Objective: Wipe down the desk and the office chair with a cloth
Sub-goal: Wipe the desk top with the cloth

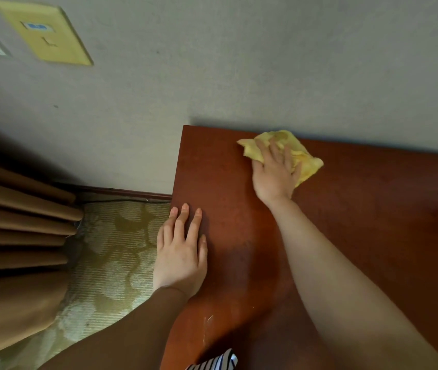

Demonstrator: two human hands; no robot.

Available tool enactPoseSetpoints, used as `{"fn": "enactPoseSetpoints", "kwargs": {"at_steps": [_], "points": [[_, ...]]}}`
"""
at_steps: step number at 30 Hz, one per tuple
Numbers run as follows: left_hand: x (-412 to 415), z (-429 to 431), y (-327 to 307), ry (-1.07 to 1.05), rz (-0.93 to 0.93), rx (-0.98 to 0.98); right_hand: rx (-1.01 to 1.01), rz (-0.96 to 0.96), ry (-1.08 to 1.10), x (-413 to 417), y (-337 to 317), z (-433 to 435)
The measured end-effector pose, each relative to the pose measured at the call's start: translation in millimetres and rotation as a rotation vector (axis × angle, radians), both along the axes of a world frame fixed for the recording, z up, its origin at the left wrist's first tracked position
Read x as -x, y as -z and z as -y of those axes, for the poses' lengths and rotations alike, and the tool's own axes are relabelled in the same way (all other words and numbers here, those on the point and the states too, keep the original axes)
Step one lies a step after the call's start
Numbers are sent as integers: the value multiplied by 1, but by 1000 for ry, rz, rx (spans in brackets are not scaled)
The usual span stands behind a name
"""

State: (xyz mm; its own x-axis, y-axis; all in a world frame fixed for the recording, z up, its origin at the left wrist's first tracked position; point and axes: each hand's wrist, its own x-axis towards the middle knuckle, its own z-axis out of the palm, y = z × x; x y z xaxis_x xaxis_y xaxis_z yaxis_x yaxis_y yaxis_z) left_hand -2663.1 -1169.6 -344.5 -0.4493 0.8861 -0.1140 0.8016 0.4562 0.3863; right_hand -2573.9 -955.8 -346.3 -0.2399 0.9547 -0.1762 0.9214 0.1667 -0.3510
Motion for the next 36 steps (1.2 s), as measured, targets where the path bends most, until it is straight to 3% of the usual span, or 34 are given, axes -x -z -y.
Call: {"fn": "enactPoseSetpoints", "kwargs": {"at_steps": [6,13,15,19,28,33,36], "points": [[0,-2,1,23,17,-12,-21,-10,-436,64,-3,40],[8,6,4,34,130,-108,72,-134,-728,78,-2,87],[14,7,3,63,187,-164,127,-168,-691,67,-4,81],[28,16,1,195,259,-113,52,-30,-680,36,-6,73],[38,46,-8,564,-215,386,61,98,-246,-87,-10,50],[32,59,-18,656,-363,535,167,122,30,-145,-19,55],[23,65,-25,673,-413,630,209,109,80,-156,-22,74]]}}
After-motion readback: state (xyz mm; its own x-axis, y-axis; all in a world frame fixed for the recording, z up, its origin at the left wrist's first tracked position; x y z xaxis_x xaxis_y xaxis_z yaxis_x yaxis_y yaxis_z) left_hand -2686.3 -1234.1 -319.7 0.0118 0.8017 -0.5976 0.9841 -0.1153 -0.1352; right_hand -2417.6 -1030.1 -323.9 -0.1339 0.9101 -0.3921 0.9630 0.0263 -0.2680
